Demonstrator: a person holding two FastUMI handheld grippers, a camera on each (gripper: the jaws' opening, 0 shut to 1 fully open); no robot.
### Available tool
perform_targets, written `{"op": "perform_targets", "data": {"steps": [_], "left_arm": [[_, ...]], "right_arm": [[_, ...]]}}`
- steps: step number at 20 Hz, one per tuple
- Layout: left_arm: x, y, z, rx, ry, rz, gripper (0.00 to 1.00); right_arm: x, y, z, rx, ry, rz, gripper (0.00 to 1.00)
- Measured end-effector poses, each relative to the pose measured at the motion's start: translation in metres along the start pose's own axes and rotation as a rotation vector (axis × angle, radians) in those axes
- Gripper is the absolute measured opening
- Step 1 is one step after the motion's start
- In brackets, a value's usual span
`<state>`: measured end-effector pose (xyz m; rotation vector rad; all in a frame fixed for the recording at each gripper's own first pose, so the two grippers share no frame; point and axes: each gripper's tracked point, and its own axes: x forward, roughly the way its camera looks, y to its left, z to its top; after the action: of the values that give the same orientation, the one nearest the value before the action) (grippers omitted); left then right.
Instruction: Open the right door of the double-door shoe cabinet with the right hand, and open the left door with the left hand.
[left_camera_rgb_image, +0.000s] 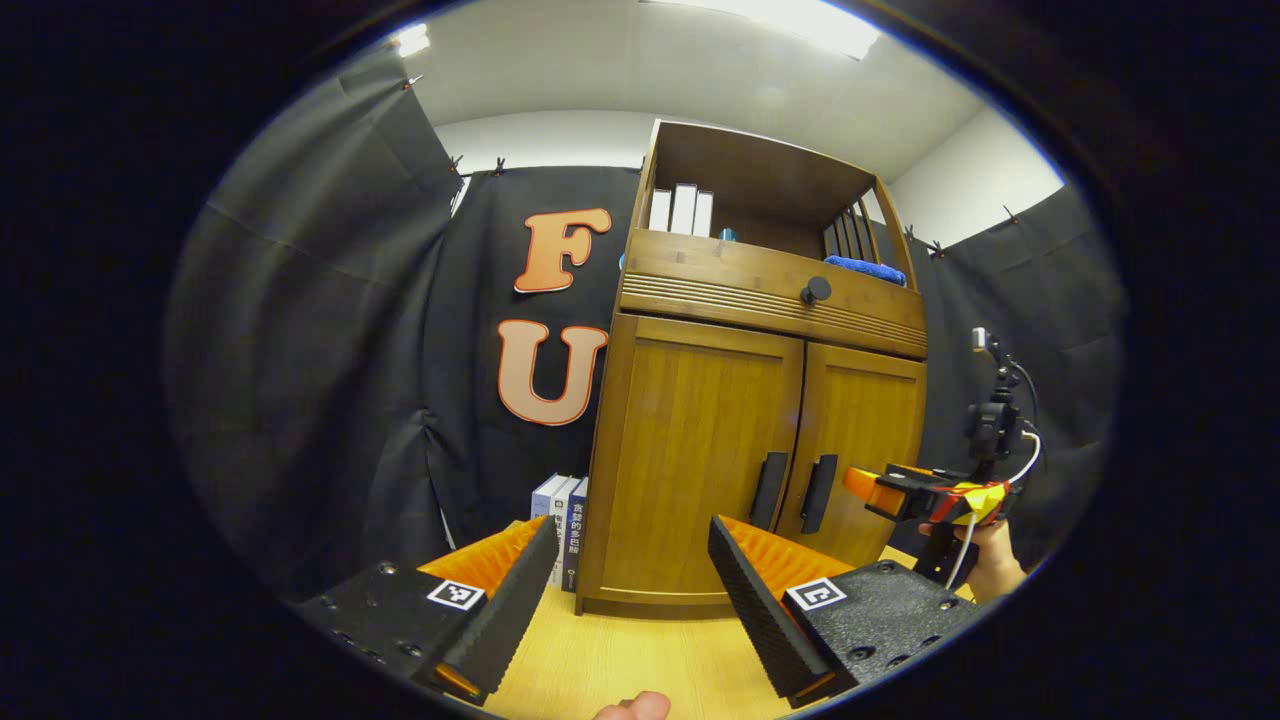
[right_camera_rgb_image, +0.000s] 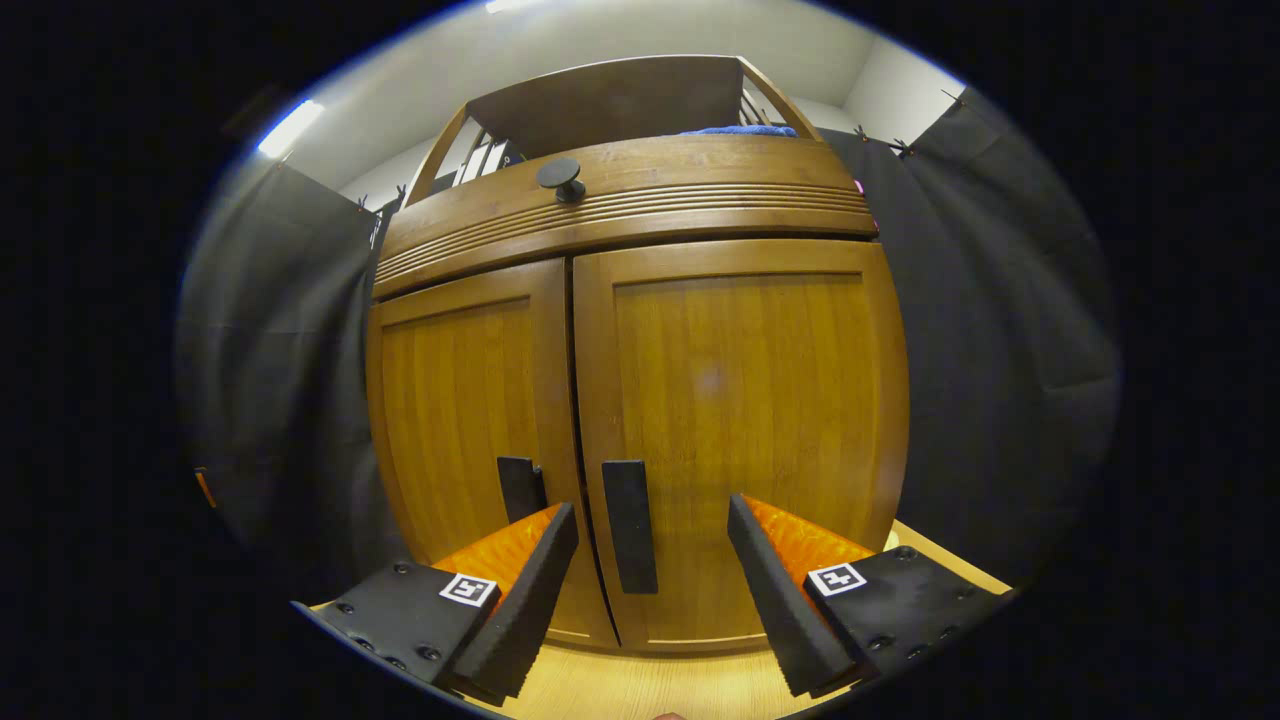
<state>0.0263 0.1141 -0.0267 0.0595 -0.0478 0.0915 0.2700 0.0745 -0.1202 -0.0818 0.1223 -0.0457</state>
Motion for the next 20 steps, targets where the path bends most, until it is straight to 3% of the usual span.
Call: {"op": "perform_targets", "data": {"steps": [4, 5, 6, 7, 9, 10, 11, 12, 13, 14, 16, 18, 20], "left_arm": [[0.001, 0.0, -0.003, 0.002, 0.008, -0.022, 0.95], [0.003, 0.001, -0.005, 0.005, 0.012, -0.029, 0.92], [0.005, 0.0, -0.007, 0.007, 0.016, -0.034, 0.92], [0.007, -0.002, -0.009, 0.006, 0.019, -0.042, 0.95], [0.011, -0.004, -0.013, 0.003, 0.021, -0.054, 0.92], [0.013, -0.005, -0.014, 0.005, 0.018, -0.054, 0.95], [0.015, -0.004, -0.015, 0.01, 0.016, -0.05, 0.95], [0.019, -0.004, -0.016, 0.015, 0.016, -0.047, 0.95], [0.024, -0.005, -0.017, 0.017, 0.019, -0.049, 0.95], [0.027, -0.008, -0.019, 0.016, 0.026, -0.053, 0.95], [0.029, -0.012, -0.021, 0.009, 0.032, -0.063, 0.95], [0.031, -0.014, -0.019, 0.006, 0.024, -0.062, 0.95], [0.034, -0.018, -0.016, 0.002, 0.012, -0.068, 0.95]], "right_arm": [[0.035, -0.002, -0.013, -0.047, -0.008, -0.035, 0.97], [0.038, -0.002, -0.018, -0.037, -0.006, -0.029, 0.89], [0.043, -0.001, -0.022, -0.023, -0.001, -0.021, 0.89], [0.047, -0.001, -0.027, -0.013, 0.012, -0.015, 0.97], [0.058, -0.002, -0.037, -0.006, 0.037, -0.022, 0.97], [0.063, -0.003, -0.04, -0.002, 0.04, -0.027, 0.89], [0.066, -0.004, -0.043, 0.002, 0.041, -0.031, 0.89], [0.07, -0.006, -0.047, 0.006, 0.048, -0.036, 0.97], [0.073, -0.009, -0.05, 0.01, 0.056, -0.041, 0.89], [0.076, -0.011, -0.053, 0.014, 0.068, -0.044, 0.98], [0.078, -0.013, -0.054, 0.013, 0.062, -0.06, 1.0], [0.077, -0.011, -0.052, -0.002, 0.051, -0.063, 0.94], [0.079, -0.007, -0.053, -0.007, 0.059, -0.05, 1.0]]}}
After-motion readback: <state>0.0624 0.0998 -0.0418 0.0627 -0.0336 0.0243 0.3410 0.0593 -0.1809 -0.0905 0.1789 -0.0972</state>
